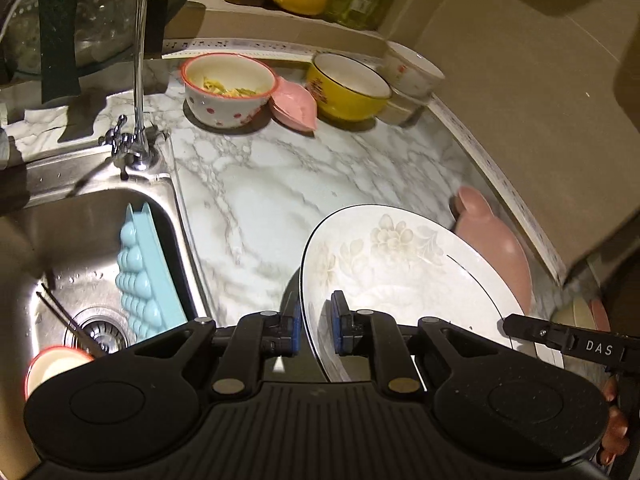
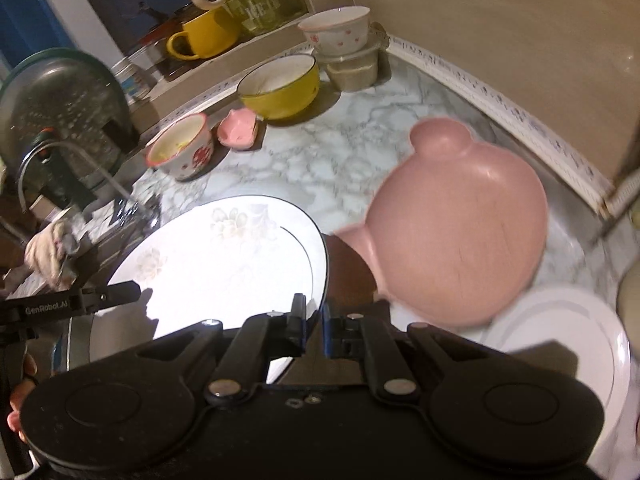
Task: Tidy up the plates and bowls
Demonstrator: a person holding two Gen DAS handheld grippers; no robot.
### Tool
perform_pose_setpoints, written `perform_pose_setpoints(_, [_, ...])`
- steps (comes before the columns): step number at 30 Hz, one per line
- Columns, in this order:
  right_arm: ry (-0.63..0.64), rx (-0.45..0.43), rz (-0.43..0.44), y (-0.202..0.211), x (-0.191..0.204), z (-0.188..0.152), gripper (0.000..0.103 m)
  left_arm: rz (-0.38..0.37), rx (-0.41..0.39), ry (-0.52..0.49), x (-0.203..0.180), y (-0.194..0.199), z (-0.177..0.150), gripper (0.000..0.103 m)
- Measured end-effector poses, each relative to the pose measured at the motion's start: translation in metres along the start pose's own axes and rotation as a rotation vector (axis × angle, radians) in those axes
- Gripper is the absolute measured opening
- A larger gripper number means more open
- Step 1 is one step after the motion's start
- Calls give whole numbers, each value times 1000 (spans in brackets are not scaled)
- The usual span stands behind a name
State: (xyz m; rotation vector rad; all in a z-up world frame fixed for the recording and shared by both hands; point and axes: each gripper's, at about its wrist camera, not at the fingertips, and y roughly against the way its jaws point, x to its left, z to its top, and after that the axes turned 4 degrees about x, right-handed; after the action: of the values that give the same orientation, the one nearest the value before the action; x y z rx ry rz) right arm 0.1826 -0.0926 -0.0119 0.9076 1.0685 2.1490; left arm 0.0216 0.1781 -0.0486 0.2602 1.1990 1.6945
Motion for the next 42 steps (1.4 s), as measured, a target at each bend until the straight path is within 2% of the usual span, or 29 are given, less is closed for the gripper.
perform_pose_setpoints(9, [-27, 6, -3, 15, -7, -60, 7, -3, 39, -64, -4, 10, -49, 14])
perform_pose_setpoints(18, [-47, 21, -32, 11, -16, -90, 7, 5, 83, -101, -6, -4, -74, 14])
perform_pose_setpoints(30, [-49, 10, -48, 6, -20, -98, 7, 19, 89, -126, -8, -14, -80, 14])
perform_pose_setpoints(42, [-56, 23, -54, 0, -19, -100, 7, 38, 129, -112, -6, -23, -83, 14])
